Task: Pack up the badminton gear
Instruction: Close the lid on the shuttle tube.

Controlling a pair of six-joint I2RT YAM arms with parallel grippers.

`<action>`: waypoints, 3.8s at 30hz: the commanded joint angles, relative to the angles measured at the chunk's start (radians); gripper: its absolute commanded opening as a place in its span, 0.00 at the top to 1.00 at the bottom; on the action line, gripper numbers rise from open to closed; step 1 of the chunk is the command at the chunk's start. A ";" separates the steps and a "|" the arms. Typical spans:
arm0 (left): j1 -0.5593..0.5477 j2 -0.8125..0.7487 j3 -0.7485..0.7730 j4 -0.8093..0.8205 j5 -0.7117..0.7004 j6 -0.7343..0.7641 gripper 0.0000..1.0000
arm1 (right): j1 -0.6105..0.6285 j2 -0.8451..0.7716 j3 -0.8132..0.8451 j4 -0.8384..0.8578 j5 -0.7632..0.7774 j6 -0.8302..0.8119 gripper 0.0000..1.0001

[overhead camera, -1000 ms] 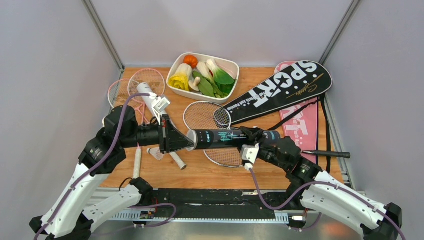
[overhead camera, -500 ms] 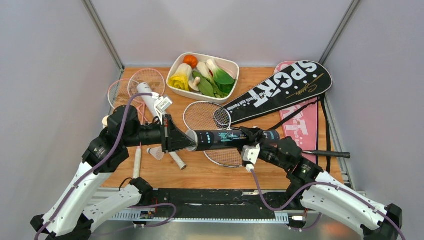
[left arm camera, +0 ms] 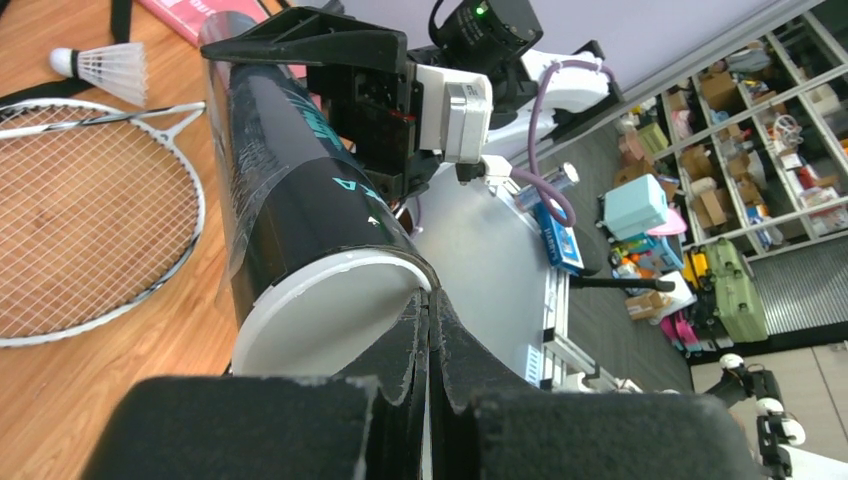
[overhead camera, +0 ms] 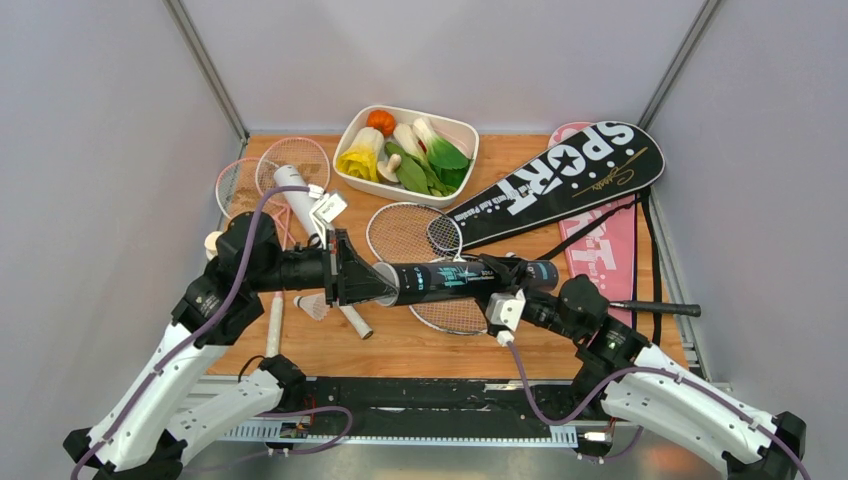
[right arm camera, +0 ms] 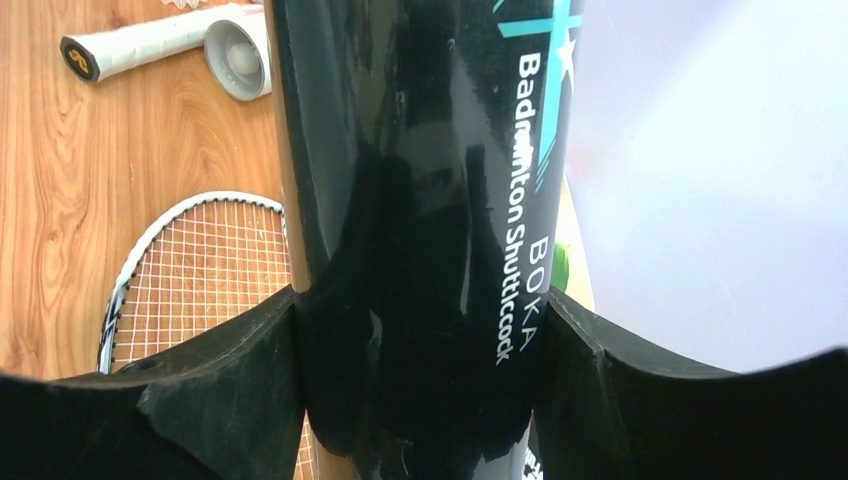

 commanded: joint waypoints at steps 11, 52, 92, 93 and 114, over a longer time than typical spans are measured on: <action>0.003 -0.022 -0.065 0.174 0.141 -0.089 1.00 | 0.005 -0.024 0.012 0.156 -0.142 0.035 0.45; 0.003 0.096 -0.094 0.640 0.207 -0.308 1.00 | 0.006 0.108 -0.049 0.577 -0.288 0.324 0.46; 0.003 0.193 0.273 0.299 0.145 -0.201 0.65 | 0.007 0.083 -0.013 0.494 -0.274 0.388 0.46; 0.003 0.198 0.291 0.266 0.141 -0.175 0.65 | 0.006 0.090 -0.013 0.494 -0.268 0.406 0.45; 0.003 0.265 0.683 -0.449 -0.508 0.327 1.00 | 0.007 0.203 0.119 0.296 -0.087 0.770 0.48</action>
